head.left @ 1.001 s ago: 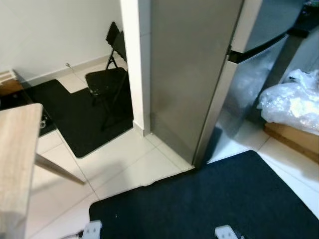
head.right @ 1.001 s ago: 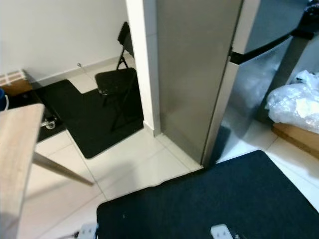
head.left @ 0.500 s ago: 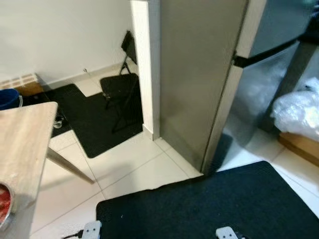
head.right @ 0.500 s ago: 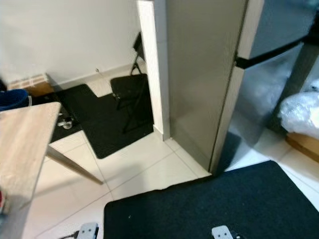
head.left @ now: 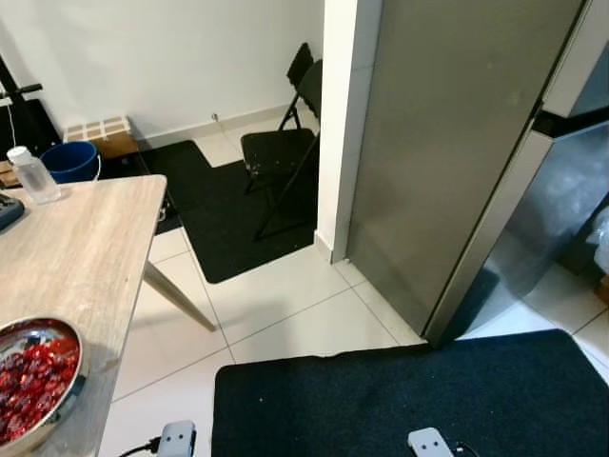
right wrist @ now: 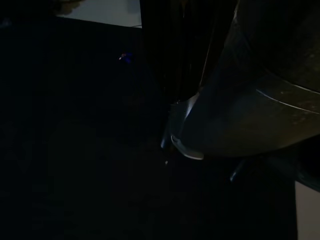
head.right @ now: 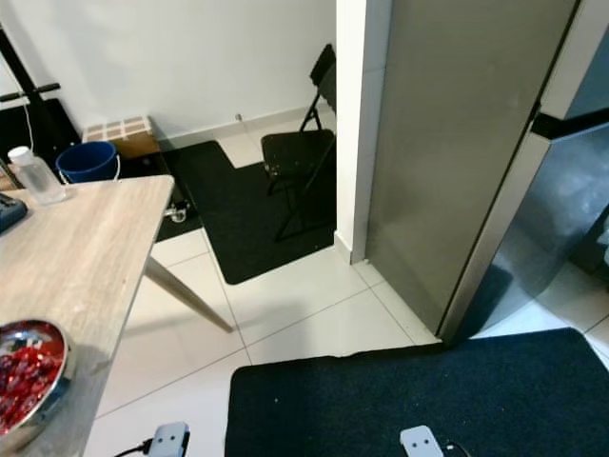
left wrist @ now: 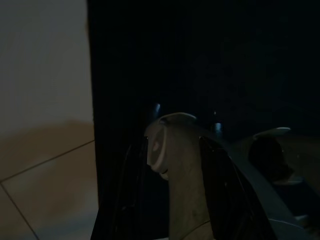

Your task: Restocking fridge

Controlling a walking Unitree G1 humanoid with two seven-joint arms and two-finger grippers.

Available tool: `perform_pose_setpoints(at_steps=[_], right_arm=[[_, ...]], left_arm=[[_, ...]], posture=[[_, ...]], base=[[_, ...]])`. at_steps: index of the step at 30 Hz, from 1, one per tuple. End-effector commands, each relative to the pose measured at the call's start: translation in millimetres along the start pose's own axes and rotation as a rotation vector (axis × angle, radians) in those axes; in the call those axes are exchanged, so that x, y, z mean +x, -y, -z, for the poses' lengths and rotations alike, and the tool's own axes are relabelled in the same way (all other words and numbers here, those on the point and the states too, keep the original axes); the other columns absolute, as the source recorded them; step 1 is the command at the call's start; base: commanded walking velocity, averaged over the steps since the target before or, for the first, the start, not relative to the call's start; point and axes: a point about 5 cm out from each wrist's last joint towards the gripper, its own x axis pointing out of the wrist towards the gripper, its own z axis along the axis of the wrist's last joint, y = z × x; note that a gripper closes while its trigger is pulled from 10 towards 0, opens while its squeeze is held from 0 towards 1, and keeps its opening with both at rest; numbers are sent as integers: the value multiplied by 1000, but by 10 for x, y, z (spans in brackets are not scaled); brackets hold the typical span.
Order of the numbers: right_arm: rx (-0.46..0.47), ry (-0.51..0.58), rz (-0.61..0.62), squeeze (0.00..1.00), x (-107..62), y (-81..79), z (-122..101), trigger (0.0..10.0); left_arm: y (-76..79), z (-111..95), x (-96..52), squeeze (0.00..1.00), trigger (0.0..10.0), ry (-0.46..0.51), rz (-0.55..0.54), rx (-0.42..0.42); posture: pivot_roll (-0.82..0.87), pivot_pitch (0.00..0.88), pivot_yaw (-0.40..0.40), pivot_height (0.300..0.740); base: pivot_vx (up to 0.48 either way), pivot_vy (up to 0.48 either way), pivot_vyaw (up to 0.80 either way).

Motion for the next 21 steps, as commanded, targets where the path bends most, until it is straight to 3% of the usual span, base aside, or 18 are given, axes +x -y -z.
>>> perform_pose_setpoints(at_steps=[1,3,7,21], right_arm=[[1,-6,3,0,1,-11,18,10000],[-2,-8,4,0,0,-6,19,10000],[-5,-8,8,0,-2,9,11,10000],[-7,-4,11,0,-1,20,-15,10000]], left_arm=[[-1,33,-7,0,10000,-16,5,9],[-11,32,-9,0,10000,-12,-5,-4],[-15,27,-8,0,10000,-5,-8,-35],[6,24,-3,0,10000,-6,9,-11]], posture=[[-34,0,13,740],[-31,0,12,740],[-31,0,10,740],[-33,0,8,740]], base=[[0,-472,0],[0,-471,0],[0,0,0],[0,-34,0]])
